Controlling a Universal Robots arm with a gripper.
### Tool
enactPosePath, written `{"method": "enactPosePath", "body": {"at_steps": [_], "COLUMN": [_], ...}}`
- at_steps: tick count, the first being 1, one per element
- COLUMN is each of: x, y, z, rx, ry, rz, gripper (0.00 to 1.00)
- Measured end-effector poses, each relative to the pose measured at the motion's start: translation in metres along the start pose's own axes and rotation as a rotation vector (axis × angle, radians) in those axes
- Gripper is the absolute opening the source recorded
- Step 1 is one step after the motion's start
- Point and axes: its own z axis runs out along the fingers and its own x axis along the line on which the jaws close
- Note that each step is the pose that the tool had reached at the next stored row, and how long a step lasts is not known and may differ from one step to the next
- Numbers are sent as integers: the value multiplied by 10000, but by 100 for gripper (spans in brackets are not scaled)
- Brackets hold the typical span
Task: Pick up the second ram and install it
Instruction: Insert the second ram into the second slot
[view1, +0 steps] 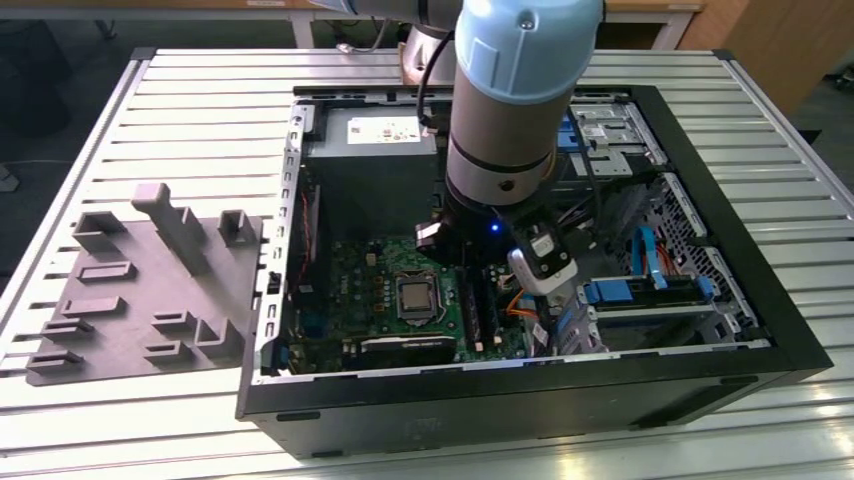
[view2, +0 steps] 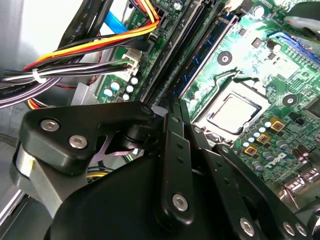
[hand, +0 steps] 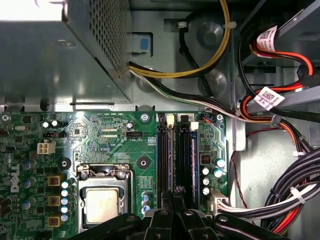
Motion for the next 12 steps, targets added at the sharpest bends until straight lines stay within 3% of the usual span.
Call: {"method": "enactPosePath", "body": {"at_steps": [12], "x": [0], "y": [-1], "z": [5], "rx": [1], "ry": [-1], "rz": [0], "gripper": [11]}}
